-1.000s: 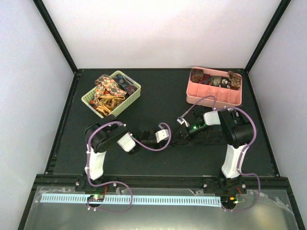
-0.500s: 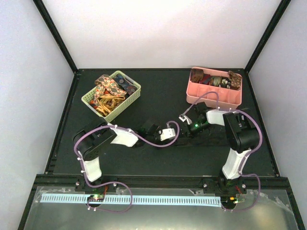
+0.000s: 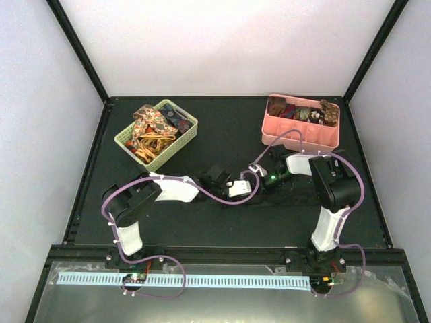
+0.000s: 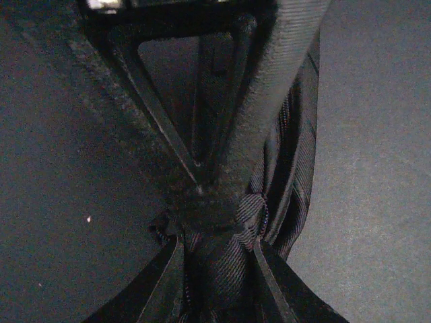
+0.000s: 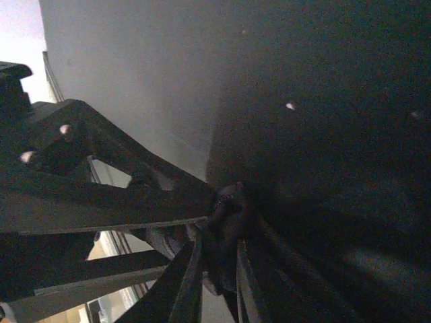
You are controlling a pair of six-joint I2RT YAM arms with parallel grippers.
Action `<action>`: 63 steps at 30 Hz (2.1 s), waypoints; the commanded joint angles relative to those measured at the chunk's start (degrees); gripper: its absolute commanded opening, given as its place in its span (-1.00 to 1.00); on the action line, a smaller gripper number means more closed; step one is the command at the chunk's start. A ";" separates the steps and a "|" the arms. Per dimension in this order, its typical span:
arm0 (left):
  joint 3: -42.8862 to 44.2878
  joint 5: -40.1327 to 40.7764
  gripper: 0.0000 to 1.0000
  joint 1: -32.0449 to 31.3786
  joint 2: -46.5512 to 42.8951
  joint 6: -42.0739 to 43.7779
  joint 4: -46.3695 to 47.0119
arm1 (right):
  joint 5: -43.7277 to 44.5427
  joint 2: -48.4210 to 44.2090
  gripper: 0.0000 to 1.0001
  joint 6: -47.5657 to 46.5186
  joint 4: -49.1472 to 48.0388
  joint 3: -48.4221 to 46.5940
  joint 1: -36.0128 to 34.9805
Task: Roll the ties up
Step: Roll the tie at the center of the board.
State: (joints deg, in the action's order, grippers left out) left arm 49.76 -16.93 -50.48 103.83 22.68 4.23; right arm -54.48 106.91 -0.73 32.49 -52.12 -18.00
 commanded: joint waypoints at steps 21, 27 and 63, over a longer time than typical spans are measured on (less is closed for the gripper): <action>-21.29 -18.23 0.91 6.99 -2.22 -10.63 43.12 | 7.68 0.91 -0.97 -2.09 1.59 1.82 0.43; -19.80 -17.80 0.70 5.93 7.93 -16.33 57.27 | 8.20 1.91 -0.97 -1.86 1.89 1.39 0.42; -9.92 -1.10 -0.59 0.66 0.93 5.99 11.30 | 2.70 -3.78 -0.43 -5.69 7.89 -3.79 5.26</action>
State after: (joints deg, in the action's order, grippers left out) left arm 38.83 -22.85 -49.28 104.71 24.60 28.58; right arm -52.73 109.16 -4.01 37.76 -55.94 -15.03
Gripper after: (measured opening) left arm 0.326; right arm 0.251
